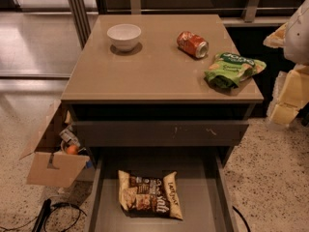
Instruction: Pick brown chip bag from middle drawer and place on counter
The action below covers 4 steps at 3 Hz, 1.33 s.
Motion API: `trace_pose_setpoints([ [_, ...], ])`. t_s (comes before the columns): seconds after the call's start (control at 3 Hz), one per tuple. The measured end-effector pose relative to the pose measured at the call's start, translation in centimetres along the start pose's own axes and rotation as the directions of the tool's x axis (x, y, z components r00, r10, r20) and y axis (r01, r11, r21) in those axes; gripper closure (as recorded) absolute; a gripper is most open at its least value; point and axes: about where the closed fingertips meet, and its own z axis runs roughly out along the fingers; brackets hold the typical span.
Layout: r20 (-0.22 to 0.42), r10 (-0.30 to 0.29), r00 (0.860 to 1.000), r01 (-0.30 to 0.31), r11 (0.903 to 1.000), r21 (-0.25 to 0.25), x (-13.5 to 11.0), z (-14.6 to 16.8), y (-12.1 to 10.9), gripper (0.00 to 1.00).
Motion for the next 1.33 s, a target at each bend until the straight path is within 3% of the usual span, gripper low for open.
trace_pose_setpoints([
  [0.33, 0.002, 0.000, 1.000, 0.000, 1.0000, 0.009, -0.2, 0.0, -0.2, 0.00],
  [0.67, 0.101, 0.013, 0.995, -0.011, 0.9998, -0.018, -1.1, 1.6, 0.9, 0.00],
  [1.0, 0.223, 0.065, 0.973, -0.052, 0.9968, -0.061, -1.3, 4.7, 3.3, 0.00],
  [1.33, 0.348, 0.106, 0.931, -0.082, 0.9932, -0.083, -2.1, 7.7, 6.1, 0.00],
])
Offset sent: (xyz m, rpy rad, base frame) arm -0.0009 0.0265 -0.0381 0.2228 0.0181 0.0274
